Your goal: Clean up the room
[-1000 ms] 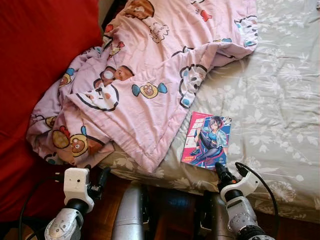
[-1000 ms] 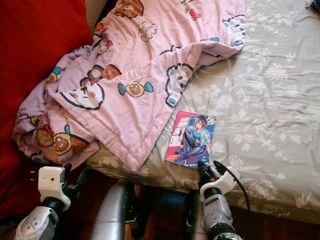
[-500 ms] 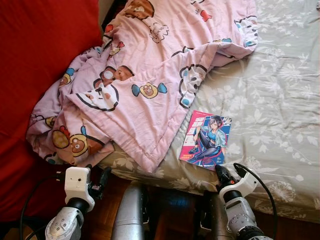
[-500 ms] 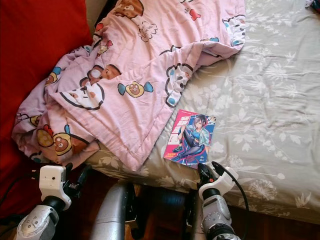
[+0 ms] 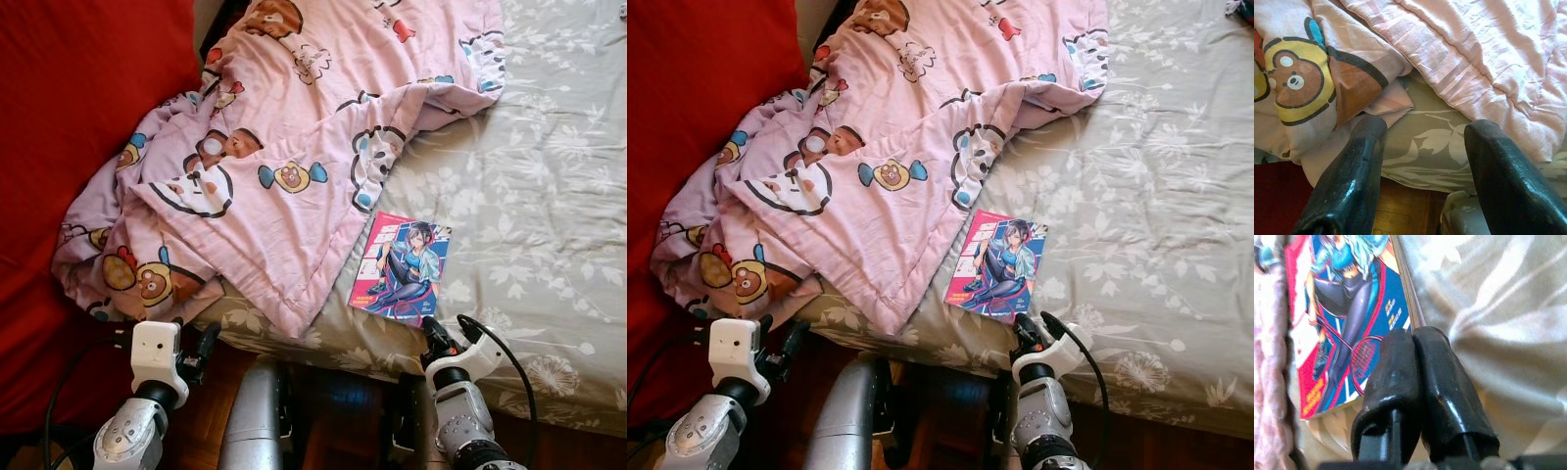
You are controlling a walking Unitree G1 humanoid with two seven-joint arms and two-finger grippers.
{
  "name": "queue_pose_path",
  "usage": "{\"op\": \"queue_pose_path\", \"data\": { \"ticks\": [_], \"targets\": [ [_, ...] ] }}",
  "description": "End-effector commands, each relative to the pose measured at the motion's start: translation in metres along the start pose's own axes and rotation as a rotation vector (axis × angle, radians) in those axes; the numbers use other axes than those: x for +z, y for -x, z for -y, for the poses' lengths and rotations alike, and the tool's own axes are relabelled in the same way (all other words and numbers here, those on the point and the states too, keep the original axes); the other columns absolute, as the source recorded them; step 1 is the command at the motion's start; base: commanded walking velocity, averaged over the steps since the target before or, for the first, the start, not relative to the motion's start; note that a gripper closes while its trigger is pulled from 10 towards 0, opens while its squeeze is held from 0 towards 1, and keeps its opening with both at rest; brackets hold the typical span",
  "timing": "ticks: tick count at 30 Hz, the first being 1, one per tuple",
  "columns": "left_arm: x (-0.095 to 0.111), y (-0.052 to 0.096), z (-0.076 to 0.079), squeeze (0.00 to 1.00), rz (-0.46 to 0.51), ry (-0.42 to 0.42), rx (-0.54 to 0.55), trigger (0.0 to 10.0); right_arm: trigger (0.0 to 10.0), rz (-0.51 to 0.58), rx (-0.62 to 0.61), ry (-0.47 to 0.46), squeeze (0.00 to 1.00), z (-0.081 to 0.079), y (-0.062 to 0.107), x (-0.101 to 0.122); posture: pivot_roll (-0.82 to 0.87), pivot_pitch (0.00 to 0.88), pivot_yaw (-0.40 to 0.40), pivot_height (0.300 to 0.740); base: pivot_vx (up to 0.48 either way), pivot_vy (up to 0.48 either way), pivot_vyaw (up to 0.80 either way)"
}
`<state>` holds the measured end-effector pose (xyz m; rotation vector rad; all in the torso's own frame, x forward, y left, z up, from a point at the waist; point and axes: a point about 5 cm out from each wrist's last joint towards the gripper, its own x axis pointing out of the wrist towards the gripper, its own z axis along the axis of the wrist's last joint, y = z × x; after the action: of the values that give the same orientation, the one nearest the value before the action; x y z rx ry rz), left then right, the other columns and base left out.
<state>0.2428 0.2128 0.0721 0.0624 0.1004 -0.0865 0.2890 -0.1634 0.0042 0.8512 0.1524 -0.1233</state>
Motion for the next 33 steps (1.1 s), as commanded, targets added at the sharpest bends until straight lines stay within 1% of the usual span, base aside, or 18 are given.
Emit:
{"op": "queue_pose_path", "data": {
  "ticks": [1, 3, 5, 8, 11, 16, 17, 18, 19, 20, 23, 25, 26, 27, 28, 29, 32, 33],
  "targets": [
    [-0.013, 0.006, -0.002, 0.0, -0.052, -0.008, 0.007, 10.0, 0.0, -0.003, -0.027, -0.001, 0.0, 0.007, 0.008, -0.008, 0.16, 0.323, 0.097, 0.616, 0.0, 0.0, 0.0],
    [-0.013, 0.004, -0.002, 0.0, -0.05, -0.008, 0.009, 10.0, 0.0, 0.018, -0.04, 0.024, 0.0, 0.008, 0.009, -0.005, 0.15, 0.315, 0.092, 0.616, 0.0, 0.0, 0.0],
    [-0.014, 0.001, -0.002, 0.0, -0.044, -0.005, 0.013, 10.0, 0.0, 0.06, -0.061, 0.086, 0.0, 0.011, 0.011, 0.002, 0.14, 0.303, 0.085, 0.616, 0.0, 0.0, 0.0],
    [-0.014, -0.004, 0.0, 0.0, -0.037, 0.003, 0.017, 10.0, 0.0, 0.107, -0.045, 0.138, 0.0, 0.009, 0.014, 0.01, 0.12, 0.287, 0.076, 0.616, 0.0, 0.0, 0.0],
    [-0.015, -0.009, 0.003, 0.0, -0.034, 0.01, 0.016, 10.0, 0.0, 0.118, -0.031, 0.138, 0.0, 0.008, 0.015, 0.012, 0.1, 0.272, 0.067, 0.616, 0.0, 0.0, 0.0],
    [-0.016, -0.014, 0.008, 0.0, -0.025, 0.02, 0.013, 10.0, 0.0, 0.072, -0.01, 0.14, 0.0, 0.01, 0.02, 0.004, 0.09, 0.257, 0.057, 0.616, 0.0, 0.0, 0.0],
    [-0.016, -0.015, 0.009, 0.0, -0.021, 0.023, 0.016, 10.0, 3.8, 0.034, -0.022, 0.163, 0.0, 0.012, 0.023, -0.002, 0.09, 0.254, 0.054, 0.616, 0.0, 0.0, 0.0],
    [-0.016, -0.015, 0.009, 0.0, -0.021, 0.023, 0.016, 10.0, 3.8, 0.034, -0.022, 0.163, 0.0, 0.012, 0.023, -0.002, 0.09, 0.254, 0.054, 0.616, 0.0, 0.0, 0.0],
    [-0.016, -0.015, 0.008, 0.0, -0.017, 0.022, 0.018, 10.0, 10.0, -0.011, -0.026, 0.213, 0.0, 0.013, 0.024, -0.007, 0.1, 0.256, 0.052, 0.616, 0.0, 0.0, 0.0],
    [-0.016, -0.015, 0.008, 0.0, -0.015, 0.022, 0.02, 10.0, 10.0, -0.038, -0.022, 0.223, 0.0, 0.012, 0.023, -0.01, 0.1, 0.256, 0.052, 0.616, 0.0, 0.0, 0.0],
    [-0.016, -0.014, 0.007, 0.0, -0.011, 0.02, 0.022, 10.0, 10.0, -0.041, -0.02, 0.204, 0.0, 0.008, 0.019, -0.01, 0.11, 0.263, 0.052, 0.616, 0.0, 0.0, 0.0],
    [-0.016, -0.012, 0.005, 0.0, -0.008, 0.017, 0.026, 10.0, 10.0, -0.038, -0.012, 0.202, 0.0, 0.002, 0.013, -0.008, 0.11, 0.268, 0.054, 0.616, 0.0, 0.0, 0.0],
    [-0.016, -0.01, 0.004, 0.0, -0.007, 0.014, 0.03, 10.0, 10.0, -0.029, 0.004, 0.192, 0.27, -0.004, 0.008, -0.005, 0.12, 0.274, 0.056, 0.616, 0.0, 0.0, 0.0],
    [-0.016, -0.008, 0.003, 0.0, -0.008, 0.012, 0.031, 10.0, 10.0, -0.023, 0.009, 0.187, 0.91, -0.006, 0.005, -0.003, 0.13, 0.279, 0.06, 0.616, 0.0, 0.0, 0.0],
    [-0.016, -0.007, 0.002, 0.0, -0.01, 0.01, 0.033, 10.0, 10.0, -0.015, 0.014, 0.186, 1.0, -0.009, 0.001, 0.0, 0.13, 0.281, 0.061, 0.616, 0.0, 0.0, 0.0],
    [-0.017, -0.003, 0.0, 0.0, -0.014, 0.005, 0.035, 10.0, 10.0, -0.006, 0.014, 0.186, 1.0, -0.014, -0.005, 0.004, 0.13, 0.286, 0.064, 0.616, 0.0, 0.0, 0.0],
    [-0.019, 0.003, -0.002, 0.0, -0.024, -0.002, 0.037, 10.0, 10.0, 0.0, 0.012, 0.189, 1.0, -0.02, -0.013, 0.011, 0.15, 0.296, 0.073, 0.616, 0.0, 0.0, 0.0],
    [-0.019, 0.003, -0.002, 0.0, -0.024, -0.002, 0.037, 10.0, 10.0, 0.0, 0.012, 0.189, 1.0, -0.02, -0.013, 0.011, 0.15, 0.296, 0.073, 0.616, 0.0, 0.0, 0.0]
  ]
}}
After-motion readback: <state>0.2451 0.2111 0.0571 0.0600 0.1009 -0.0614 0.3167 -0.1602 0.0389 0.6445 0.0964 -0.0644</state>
